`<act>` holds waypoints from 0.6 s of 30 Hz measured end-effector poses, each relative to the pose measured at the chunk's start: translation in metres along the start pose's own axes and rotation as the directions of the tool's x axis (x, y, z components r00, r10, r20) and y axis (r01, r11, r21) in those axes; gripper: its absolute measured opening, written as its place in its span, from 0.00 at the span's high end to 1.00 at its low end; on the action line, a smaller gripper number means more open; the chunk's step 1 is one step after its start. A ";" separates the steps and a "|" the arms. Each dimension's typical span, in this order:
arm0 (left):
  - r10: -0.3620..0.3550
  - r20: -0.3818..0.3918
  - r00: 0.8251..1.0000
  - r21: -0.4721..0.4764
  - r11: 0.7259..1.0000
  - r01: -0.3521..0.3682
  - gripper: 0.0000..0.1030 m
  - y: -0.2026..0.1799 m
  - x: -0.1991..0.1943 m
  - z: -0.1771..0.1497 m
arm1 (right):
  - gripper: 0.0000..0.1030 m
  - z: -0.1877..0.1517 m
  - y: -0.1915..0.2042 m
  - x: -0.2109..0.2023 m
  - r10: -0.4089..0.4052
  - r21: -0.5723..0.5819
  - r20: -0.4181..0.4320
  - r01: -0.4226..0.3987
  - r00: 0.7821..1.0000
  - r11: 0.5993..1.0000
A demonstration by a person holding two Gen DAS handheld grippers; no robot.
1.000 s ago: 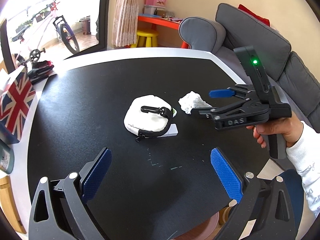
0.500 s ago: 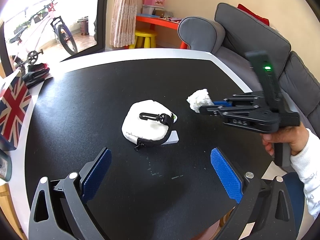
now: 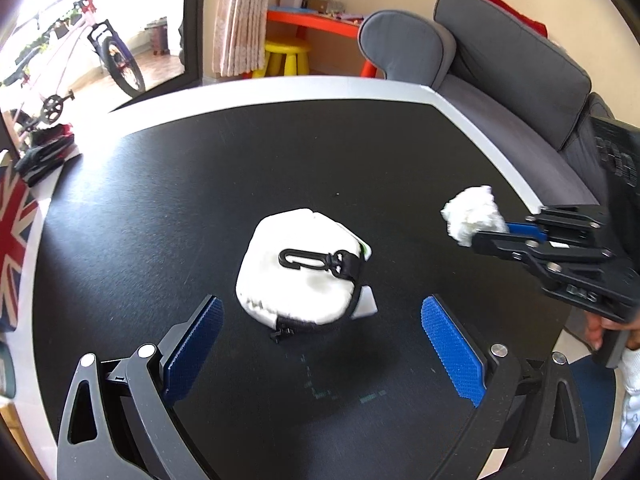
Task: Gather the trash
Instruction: 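Move the right gripper to the second white tissue and close on it, then grasp the white zippered pouch with the left gripper while the right holds the tissue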
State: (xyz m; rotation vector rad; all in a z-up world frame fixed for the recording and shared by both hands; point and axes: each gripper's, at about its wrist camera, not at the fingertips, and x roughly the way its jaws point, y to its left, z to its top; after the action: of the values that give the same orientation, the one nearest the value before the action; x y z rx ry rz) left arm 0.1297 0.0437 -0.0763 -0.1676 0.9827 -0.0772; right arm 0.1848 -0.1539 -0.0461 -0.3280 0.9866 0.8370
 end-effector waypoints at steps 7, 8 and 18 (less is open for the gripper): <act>0.008 -0.056 0.998 -0.008 1.000 -0.008 0.07 0.008 0.028 0.011 | 0.88 -0.003 -0.006 -0.001 -0.010 0.012 -0.003 0.010 1.000 1.000; 0.000 -0.058 0.998 -0.015 1.000 -0.001 0.07 0.009 0.031 0.012 | 0.88 -0.003 -0.007 -0.001 -0.009 0.013 -0.003 0.009 1.000 1.000; -0.002 -0.057 0.998 -0.035 0.999 0.000 0.12 0.015 0.038 0.010 | 0.88 -0.002 -0.008 0.002 -0.007 0.011 -0.006 0.007 1.000 1.000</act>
State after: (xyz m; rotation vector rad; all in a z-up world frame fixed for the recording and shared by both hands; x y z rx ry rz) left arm 0.1590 0.0538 -0.1046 -0.1991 1.0414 -0.0663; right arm 0.1899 -0.1593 -0.0497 -0.3249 0.9947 0.8246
